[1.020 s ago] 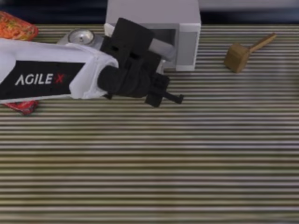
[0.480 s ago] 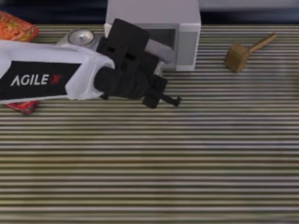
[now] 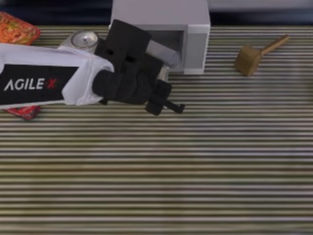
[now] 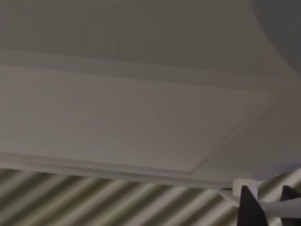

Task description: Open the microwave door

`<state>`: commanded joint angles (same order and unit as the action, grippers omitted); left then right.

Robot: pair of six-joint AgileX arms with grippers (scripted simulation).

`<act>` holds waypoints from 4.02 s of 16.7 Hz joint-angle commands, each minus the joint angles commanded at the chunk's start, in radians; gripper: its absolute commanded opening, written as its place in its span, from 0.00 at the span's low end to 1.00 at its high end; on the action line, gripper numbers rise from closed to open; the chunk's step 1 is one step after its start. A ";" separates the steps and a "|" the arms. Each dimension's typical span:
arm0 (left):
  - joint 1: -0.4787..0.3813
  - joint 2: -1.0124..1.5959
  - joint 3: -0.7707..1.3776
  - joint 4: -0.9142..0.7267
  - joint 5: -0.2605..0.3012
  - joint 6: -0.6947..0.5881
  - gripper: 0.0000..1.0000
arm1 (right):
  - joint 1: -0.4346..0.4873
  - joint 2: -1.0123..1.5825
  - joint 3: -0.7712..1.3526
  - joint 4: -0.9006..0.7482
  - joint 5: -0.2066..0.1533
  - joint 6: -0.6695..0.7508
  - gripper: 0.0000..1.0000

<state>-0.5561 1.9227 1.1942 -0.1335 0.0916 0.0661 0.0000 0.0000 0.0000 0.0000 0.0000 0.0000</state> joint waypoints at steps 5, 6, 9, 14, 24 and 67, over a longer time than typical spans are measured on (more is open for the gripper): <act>0.000 0.000 0.000 0.000 0.000 0.000 0.00 | 0.000 0.000 0.000 0.000 0.000 0.000 1.00; 0.000 0.000 0.000 0.000 0.000 0.000 0.00 | 0.000 0.000 0.000 0.000 0.000 0.000 1.00; 0.000 0.000 0.000 0.000 0.000 0.000 0.00 | 0.000 0.000 0.000 0.000 0.000 0.000 1.00; 0.000 0.000 0.000 0.000 0.000 0.000 0.00 | 0.000 0.000 0.000 0.000 0.000 0.000 1.00; 0.001 -0.005 -0.010 -0.002 0.022 0.016 0.00 | 0.000 0.000 0.000 0.000 0.000 0.000 1.00; 0.061 -0.047 -0.060 -0.010 0.124 0.150 0.00 | 0.000 0.000 0.000 0.000 0.000 0.000 1.00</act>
<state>-0.4948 1.8761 1.1343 -0.1439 0.2158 0.2160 0.0000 0.0000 0.0000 0.0000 0.0000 0.0000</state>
